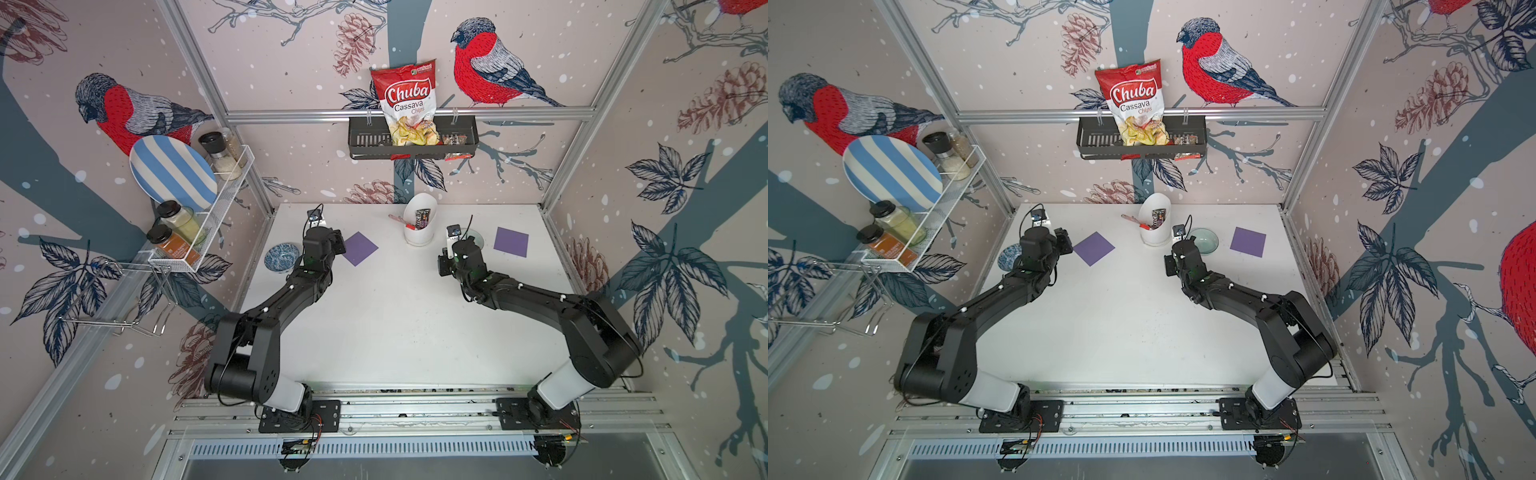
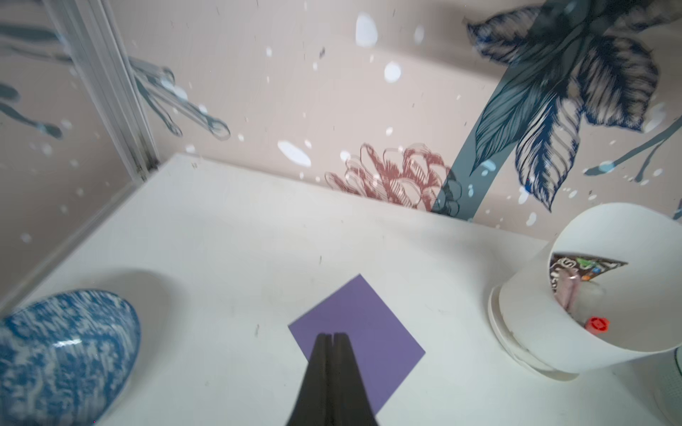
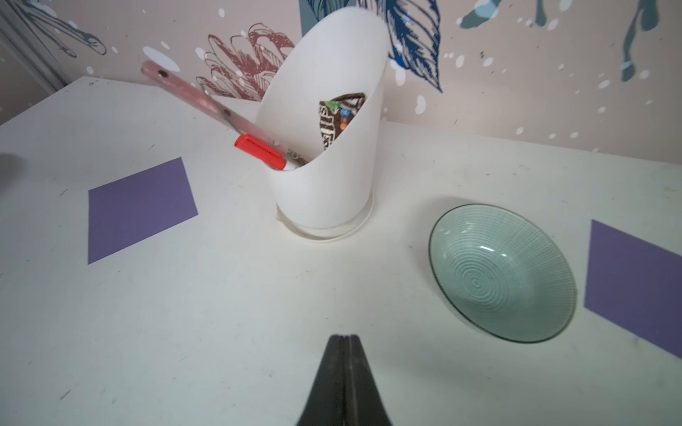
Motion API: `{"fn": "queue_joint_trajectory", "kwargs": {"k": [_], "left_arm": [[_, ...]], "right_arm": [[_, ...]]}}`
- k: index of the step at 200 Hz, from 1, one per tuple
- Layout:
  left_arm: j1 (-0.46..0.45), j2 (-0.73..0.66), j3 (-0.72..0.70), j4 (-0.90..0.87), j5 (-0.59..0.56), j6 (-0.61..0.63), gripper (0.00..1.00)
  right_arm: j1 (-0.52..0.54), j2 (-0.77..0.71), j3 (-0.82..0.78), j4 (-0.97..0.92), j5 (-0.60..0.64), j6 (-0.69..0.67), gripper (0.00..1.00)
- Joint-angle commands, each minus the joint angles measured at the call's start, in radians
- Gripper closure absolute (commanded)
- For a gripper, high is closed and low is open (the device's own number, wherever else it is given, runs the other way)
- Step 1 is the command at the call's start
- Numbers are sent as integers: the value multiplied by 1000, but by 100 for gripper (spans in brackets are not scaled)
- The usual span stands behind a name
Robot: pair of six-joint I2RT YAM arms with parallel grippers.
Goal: Fold the square paper along the opposite sides
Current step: Move the paper at the center of the board.
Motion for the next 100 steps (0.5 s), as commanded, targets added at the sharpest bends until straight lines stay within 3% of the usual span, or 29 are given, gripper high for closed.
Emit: {"fn": "queue_joint_trajectory", "kwargs": {"k": [1,72,100], "left_arm": [[-3,110,101,-174,146,-158,100],[-4,520,541,-373,213,-199,100],[6,643,650,-395,274,-237,100]], "right_arm": [[23,40,44,-66,-119,86,100],[51,124,73,-42,-253,129,100],[50,141,70,-41,-273,137,100]]}}
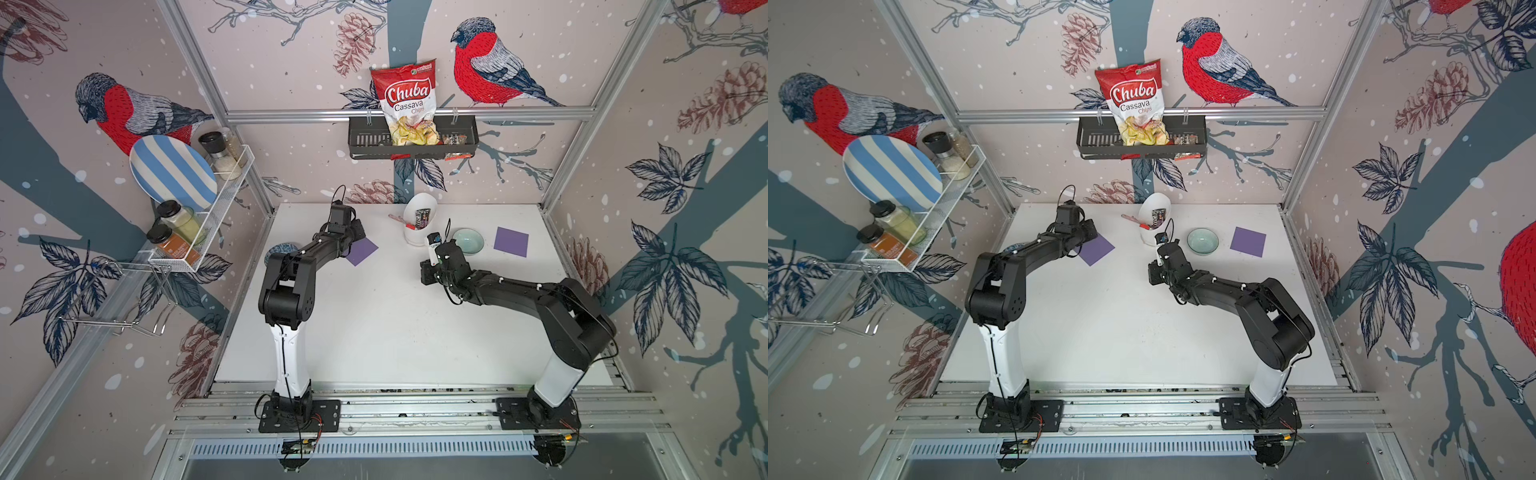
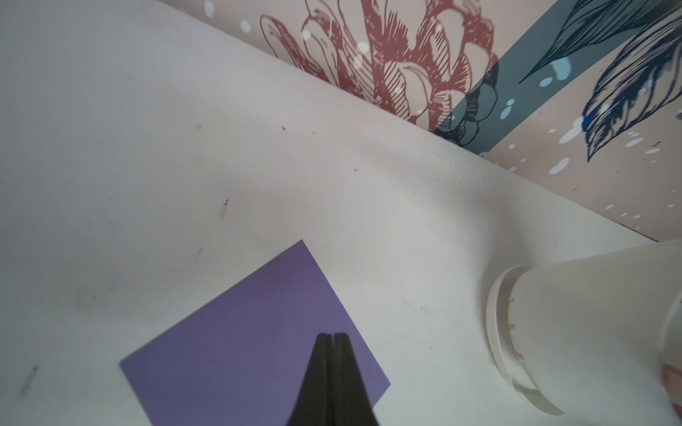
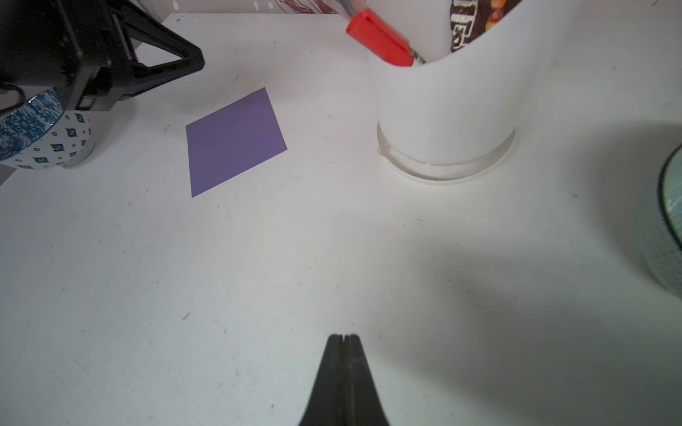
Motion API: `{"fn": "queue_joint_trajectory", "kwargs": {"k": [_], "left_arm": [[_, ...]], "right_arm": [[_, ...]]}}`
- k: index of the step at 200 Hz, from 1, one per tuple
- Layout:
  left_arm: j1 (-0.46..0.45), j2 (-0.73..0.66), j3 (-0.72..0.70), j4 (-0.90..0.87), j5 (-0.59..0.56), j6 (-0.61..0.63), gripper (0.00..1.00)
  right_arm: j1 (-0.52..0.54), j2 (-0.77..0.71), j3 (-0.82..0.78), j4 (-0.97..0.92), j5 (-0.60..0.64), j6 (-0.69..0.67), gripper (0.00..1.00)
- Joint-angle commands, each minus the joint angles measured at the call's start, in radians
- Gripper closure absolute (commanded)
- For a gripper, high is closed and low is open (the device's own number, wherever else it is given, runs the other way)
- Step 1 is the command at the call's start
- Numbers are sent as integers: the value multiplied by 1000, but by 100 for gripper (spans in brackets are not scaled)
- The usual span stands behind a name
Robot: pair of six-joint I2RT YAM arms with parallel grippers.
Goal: Fold the square paper along the opposite sides
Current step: Move the paper at the center of the board.
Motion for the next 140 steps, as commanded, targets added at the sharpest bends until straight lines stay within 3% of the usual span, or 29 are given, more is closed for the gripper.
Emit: {"fn": "queue_joint_trajectory", "kwargs": {"k": [1,74,140], "left_arm": [[9,76,73,-67,69,-40,100],[18,199,224,-215,-52,-55,100],[13,209,209,-321,-133,-89,100]], "right_arm": [[0,11,1,11,-41,26,100],[-3,31,-28,24,-104,43,100],[-2,21,-57,31,-137,71,100]]}}
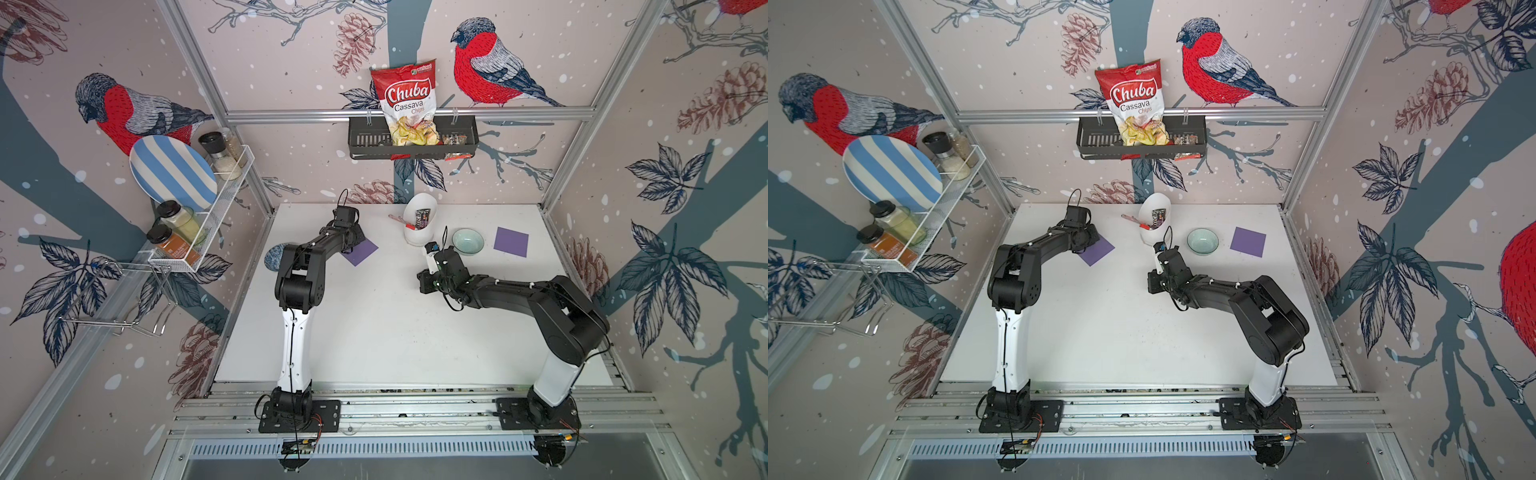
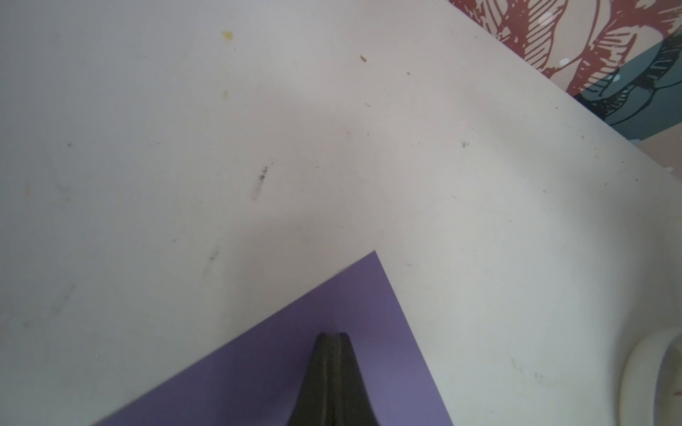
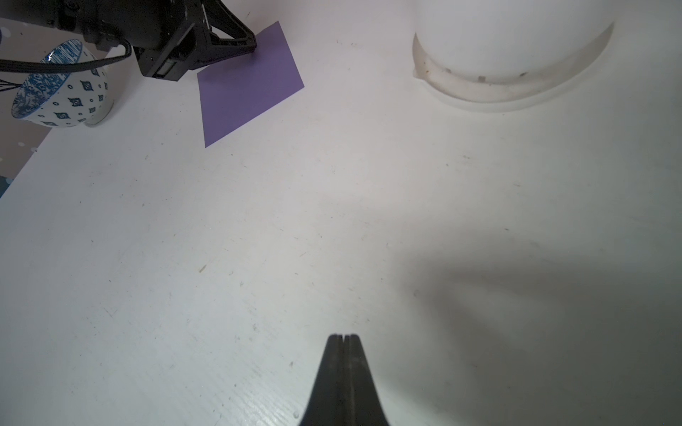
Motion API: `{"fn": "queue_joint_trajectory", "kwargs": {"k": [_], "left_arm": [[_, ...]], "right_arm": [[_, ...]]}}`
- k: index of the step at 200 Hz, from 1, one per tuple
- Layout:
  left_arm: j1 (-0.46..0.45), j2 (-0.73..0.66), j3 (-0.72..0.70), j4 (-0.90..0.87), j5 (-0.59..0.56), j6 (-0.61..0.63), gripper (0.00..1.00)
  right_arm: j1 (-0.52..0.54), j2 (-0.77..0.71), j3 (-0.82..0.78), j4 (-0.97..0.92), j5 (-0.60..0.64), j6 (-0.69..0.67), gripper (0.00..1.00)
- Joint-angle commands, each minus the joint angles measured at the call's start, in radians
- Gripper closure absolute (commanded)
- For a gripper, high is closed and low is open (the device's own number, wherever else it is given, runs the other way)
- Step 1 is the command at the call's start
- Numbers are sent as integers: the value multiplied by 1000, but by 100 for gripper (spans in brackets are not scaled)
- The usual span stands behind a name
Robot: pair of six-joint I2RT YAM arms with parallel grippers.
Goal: Fold the square paper along the opposite sides
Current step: Move the paper at the center of the board.
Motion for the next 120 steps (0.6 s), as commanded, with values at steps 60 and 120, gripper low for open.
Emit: {"fn": "queue_joint_trajectory", "kwargs": {"k": [60,120], "left_arm": [[-52,-106,-188,-127,-17,-39,100],[-137,-285,-480,-66,103,-92,100]], "right_arm": [[-1,-100,-54,-30,23,41,100],[-26,-228,-125,-102,96,87,100]]}}
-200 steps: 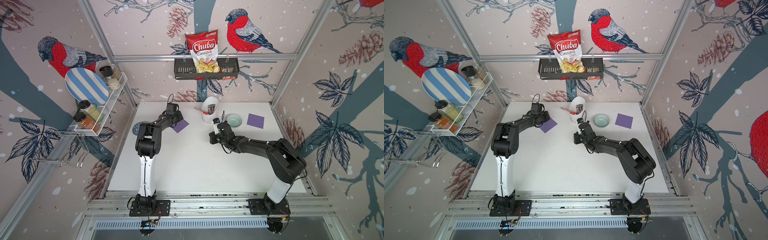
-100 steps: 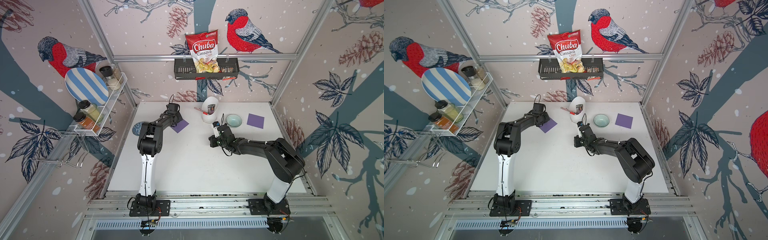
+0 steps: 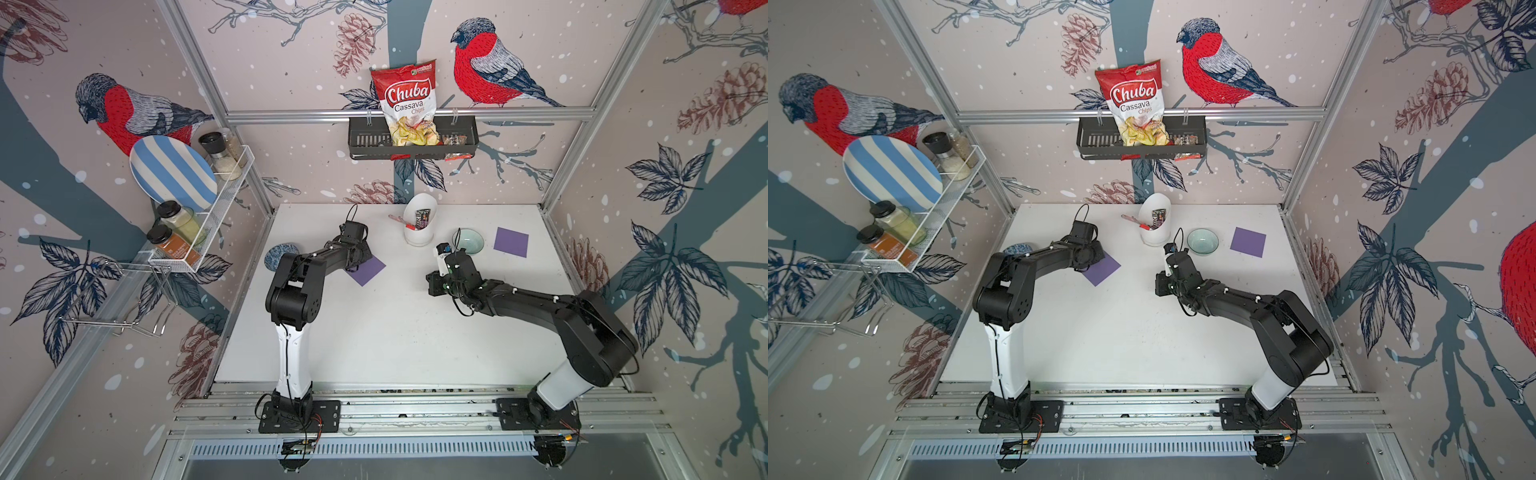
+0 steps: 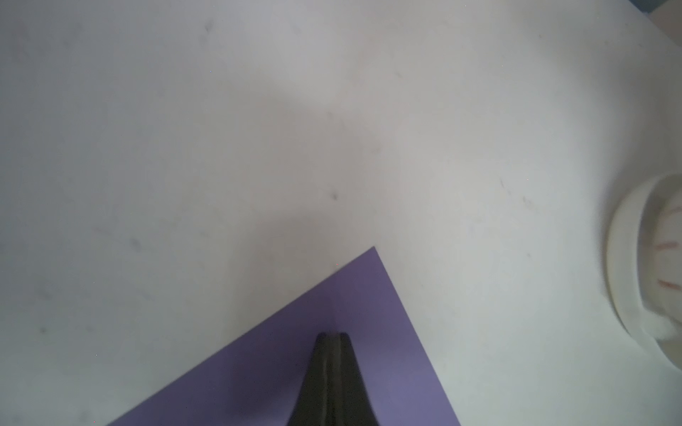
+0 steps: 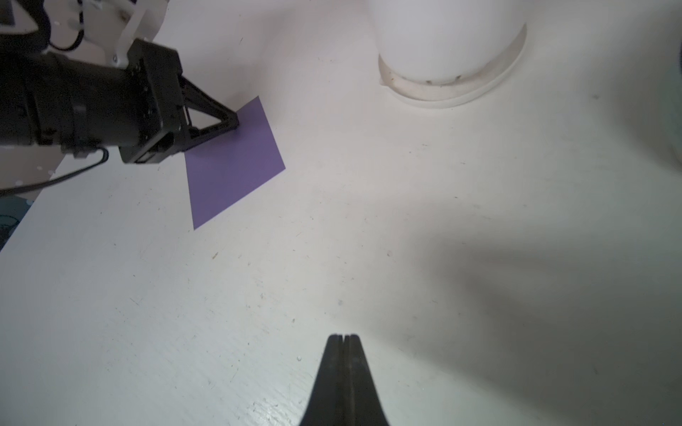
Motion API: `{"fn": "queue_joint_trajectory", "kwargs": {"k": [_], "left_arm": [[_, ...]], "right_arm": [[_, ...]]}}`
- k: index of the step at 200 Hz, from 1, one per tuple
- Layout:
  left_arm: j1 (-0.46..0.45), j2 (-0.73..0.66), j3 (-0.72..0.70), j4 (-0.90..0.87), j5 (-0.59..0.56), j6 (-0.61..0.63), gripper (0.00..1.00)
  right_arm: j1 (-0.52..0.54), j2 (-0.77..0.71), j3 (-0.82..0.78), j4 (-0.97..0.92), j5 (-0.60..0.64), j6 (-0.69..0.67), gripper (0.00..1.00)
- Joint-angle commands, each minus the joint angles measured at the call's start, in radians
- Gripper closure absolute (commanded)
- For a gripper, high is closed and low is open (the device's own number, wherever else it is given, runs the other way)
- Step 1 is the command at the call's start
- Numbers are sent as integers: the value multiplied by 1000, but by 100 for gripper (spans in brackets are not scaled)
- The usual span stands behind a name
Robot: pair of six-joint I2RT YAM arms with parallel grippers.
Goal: Fold the square paper along the opposite sides
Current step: Move the paper at the center of the board, then pick up the paper from the center of the board.
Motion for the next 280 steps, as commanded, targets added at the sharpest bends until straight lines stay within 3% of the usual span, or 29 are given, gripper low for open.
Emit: {"fn": "queue_joint_trajectory", "kwargs": {"k": [1,37,69,141,189,206,232,280], "left_arm": [[-35,-41,-98,-117,94,-38,100],[-131,-126,-248,-52,129,-98,100],[-233,-142,-287,-14,154,-149,100],[-367,-101,-110,-79,96,-118,100],[-421,-234,10,-161,-45,-50,100],[-431,-295,28,-192,-99,-40,100],[-430,-331,6,-279,-129,-69,100],[-419,-302,-157,-281,-51,-203,100]], "right_arm": [[-10,-46,-24,-39,45,34,100],[-43,-133,-78,-72,75,47,100],[-84,-215,-135,-97,91,61,99],[-163,-347,-227,-134,90,78,94],[-167,-332,-234,-110,52,74,88],[-167,-304,-219,-104,26,60,81],[-165,-204,-132,-146,-53,6,63],[-125,46,138,-290,-146,-89,41]]}}
